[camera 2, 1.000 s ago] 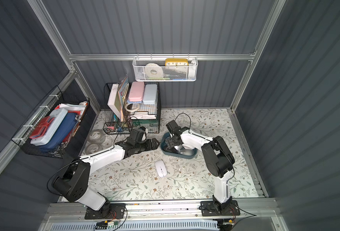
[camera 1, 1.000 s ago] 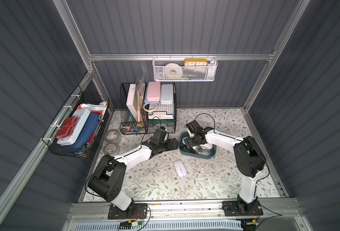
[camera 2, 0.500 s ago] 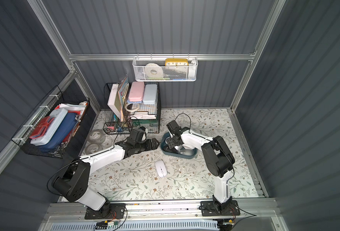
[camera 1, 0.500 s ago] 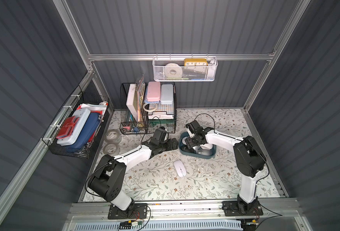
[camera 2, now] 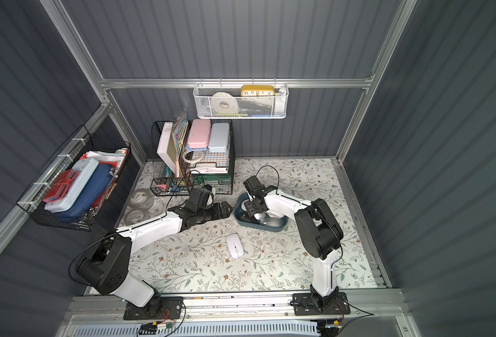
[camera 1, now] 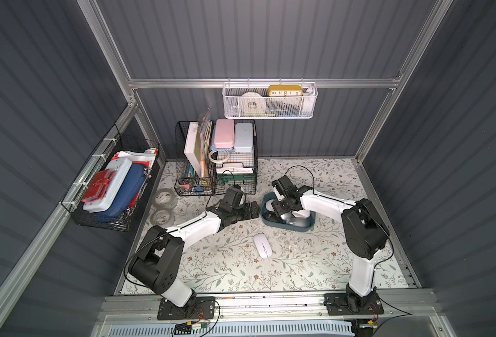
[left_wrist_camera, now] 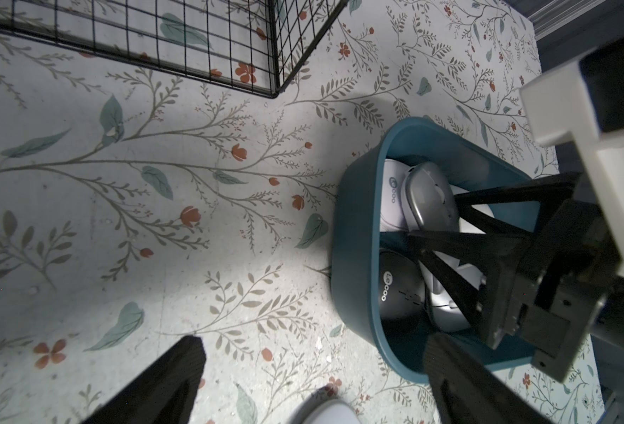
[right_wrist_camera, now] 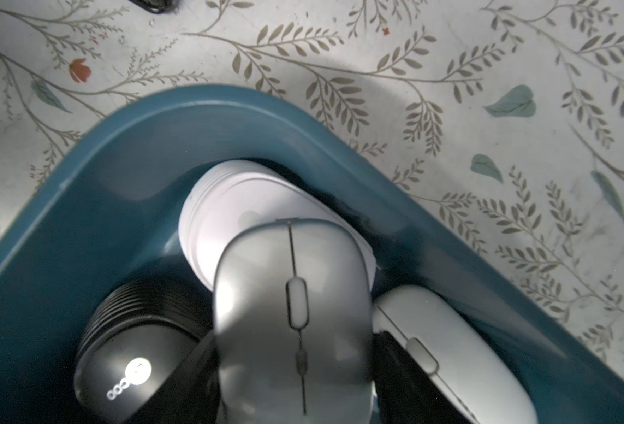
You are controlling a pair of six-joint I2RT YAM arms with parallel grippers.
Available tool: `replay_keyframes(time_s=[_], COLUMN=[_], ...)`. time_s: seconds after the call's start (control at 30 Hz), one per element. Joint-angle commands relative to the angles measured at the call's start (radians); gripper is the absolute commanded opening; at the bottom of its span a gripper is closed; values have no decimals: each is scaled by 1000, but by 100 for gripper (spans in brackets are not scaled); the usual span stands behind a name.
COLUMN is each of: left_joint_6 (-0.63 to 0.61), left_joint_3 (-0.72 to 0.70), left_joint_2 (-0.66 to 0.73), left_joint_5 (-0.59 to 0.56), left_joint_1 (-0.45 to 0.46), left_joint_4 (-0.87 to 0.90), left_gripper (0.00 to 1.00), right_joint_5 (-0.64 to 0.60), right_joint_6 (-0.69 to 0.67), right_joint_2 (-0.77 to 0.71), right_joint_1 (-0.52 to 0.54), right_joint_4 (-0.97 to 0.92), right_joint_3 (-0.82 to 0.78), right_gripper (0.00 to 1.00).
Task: Take out the mouse from the storage box
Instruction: Pick up the mouse from the storage box.
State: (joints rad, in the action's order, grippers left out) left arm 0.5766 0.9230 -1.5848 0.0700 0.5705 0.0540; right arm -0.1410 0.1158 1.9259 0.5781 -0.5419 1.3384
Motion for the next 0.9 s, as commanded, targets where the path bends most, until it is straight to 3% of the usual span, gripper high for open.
replay_keyframes(time_s=[0.0,0.3,0.57,0.87], left_joint_6=[-10,-10,-13,-14], left_joint_3=[2,-1,-2,3], left_joint_2=[18,26,27,27], left_joint_5=[-11,-22,-30,-35], left_joint_1=[0,0,0,0], left_joint_4=[27,35,38,43], left_gripper=[99,99,99,99], right_joint_5=[-14,-25,-48,-132], right_joint_6=[39,62,91,189], right_joint_2=[-59,-59,-193,-330], right_joint_1=[0,1,23,146], right_joint_4=[0,-1,-66,-168], right_joint_3=[-11,-18,-42,-129], right_gripper=[64,60,61,60])
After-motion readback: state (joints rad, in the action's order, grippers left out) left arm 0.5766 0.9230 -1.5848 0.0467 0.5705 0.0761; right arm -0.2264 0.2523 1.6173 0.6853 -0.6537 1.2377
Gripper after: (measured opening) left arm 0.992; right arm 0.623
